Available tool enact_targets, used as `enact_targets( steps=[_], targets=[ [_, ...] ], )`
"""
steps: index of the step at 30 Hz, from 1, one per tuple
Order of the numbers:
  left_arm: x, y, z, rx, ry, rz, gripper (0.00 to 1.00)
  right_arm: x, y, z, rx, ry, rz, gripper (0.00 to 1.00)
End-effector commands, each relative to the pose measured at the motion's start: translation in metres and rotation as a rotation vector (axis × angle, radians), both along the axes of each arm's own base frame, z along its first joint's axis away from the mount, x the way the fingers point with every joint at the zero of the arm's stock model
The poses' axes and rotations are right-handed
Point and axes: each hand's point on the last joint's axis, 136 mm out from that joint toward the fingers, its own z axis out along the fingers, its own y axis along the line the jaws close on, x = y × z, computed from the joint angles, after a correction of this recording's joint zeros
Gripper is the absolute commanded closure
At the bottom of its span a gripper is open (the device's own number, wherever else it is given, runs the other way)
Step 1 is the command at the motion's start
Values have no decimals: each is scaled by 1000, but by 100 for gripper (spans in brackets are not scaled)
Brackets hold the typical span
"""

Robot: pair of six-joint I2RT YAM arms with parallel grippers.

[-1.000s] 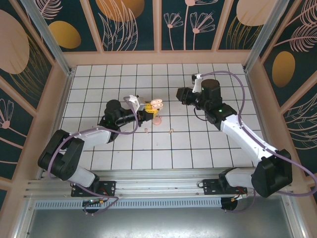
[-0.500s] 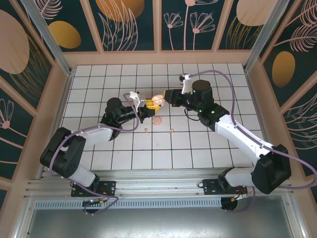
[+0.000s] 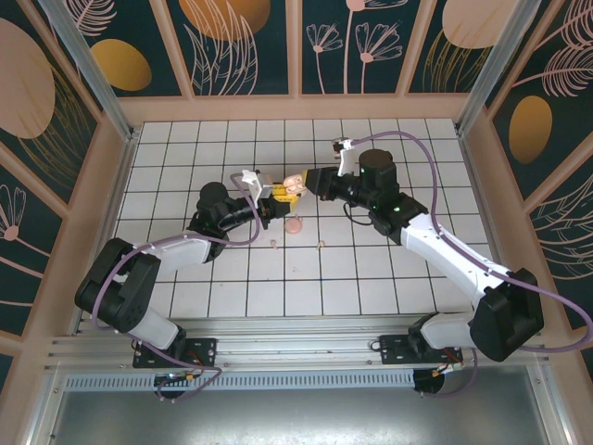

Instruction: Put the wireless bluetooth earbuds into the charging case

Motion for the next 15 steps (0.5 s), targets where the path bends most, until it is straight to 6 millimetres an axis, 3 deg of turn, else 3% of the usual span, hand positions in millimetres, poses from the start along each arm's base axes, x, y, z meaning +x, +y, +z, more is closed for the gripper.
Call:
enact_targets(
  steps=[1, 15],
  targets=[
    [1, -1, 28, -48, -76, 5, 97, -6, 4, 11, 25, -36, 27, 78],
    [0, 1, 44, -84, -98, 13, 97, -1, -6, -9, -4, -8, -39, 78]
  ],
)
